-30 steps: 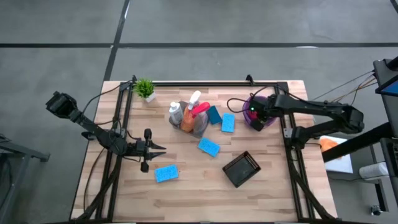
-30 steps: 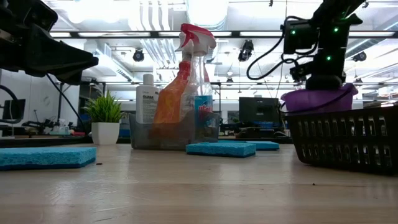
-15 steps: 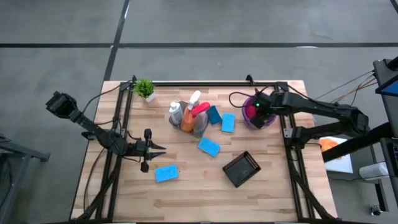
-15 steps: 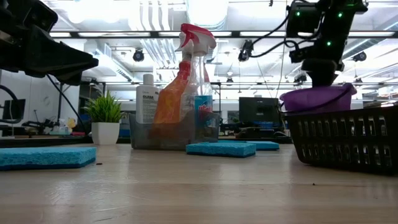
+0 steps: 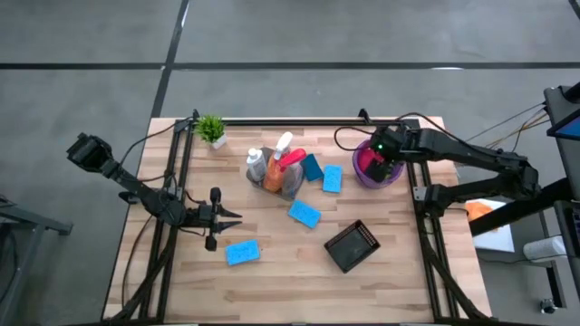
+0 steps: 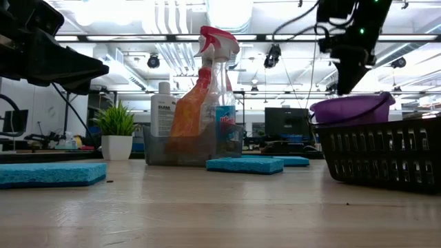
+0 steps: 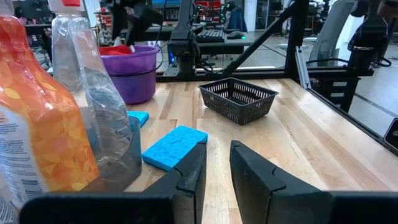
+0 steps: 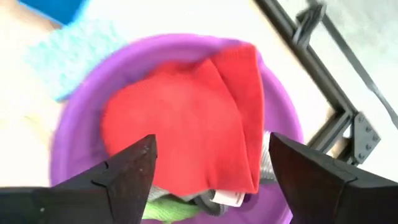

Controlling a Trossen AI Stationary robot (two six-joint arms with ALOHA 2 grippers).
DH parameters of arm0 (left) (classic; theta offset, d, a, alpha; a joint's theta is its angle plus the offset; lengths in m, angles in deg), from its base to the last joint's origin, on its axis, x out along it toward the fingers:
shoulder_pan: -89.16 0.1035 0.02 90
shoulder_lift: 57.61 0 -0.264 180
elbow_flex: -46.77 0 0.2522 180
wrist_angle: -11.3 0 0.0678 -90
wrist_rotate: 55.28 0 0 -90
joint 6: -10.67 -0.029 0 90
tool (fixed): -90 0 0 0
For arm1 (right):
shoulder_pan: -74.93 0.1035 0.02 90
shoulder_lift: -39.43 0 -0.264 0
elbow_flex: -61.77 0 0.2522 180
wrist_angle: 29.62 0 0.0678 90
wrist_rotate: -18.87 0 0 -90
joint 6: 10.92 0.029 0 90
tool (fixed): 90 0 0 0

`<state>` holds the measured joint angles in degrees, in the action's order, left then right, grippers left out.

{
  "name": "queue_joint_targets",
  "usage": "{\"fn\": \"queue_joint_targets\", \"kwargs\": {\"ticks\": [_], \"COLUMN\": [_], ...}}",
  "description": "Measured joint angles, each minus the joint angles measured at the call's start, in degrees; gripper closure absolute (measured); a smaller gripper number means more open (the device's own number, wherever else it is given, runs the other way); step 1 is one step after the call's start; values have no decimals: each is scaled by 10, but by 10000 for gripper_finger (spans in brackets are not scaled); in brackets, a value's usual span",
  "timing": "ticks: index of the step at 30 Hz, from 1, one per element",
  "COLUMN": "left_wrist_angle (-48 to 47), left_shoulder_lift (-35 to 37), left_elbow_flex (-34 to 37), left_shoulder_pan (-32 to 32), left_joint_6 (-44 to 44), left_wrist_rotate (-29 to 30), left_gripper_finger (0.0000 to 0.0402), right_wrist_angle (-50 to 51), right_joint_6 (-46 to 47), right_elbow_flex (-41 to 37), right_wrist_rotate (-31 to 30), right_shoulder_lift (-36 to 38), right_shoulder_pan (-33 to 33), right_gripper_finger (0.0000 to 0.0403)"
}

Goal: Pick & Place Kitchen Items
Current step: Put the blue sponge into the black basket

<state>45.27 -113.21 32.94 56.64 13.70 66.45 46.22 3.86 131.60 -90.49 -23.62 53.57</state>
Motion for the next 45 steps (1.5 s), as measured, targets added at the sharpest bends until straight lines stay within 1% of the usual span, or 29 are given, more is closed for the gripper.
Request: {"fn": "queue_joint_targets", "kwargs": {"ticks": [5,9,11,16,21,25,31,38,45], "left_wrist_angle": [0,0,0,0,0,0,0,0,0], "left_shoulder_lift": [0,0,0,0,0,0,0,0,0], "left_elbow_flex": [0,0,0,0,0,0,0,0,0], "left_shoulder_pan": [0,0,0,0,0,0,0,0,0], "left_joint_6": [0,0,0,0,0,0,0,0,0], "left_wrist_rotate": [0,0,0,0,0,0,0,0,0], "left_gripper_finger": [325,325,325,325,325,325,325,325,325], "right_wrist_angle": [-45,-122,-153,-213,-247,-263,-333,-410,-444], "right_joint_6": [-31,-50,-52,-53,-33,-3,32,59,89], "right_elbow_flex": [21,19,19,18,18,18,19,19,20], "right_wrist_rotate": [5,42,56,58,59,60,85,91,89], "right_shoulder_lift": [19,38,40,24,-28,-87,-180,-276,-343], "right_shoulder_pan": [24,48,66,126,181,217,265,295,298], "right_gripper_finger": [94,94,94,94,94,94,94,94,94]}}
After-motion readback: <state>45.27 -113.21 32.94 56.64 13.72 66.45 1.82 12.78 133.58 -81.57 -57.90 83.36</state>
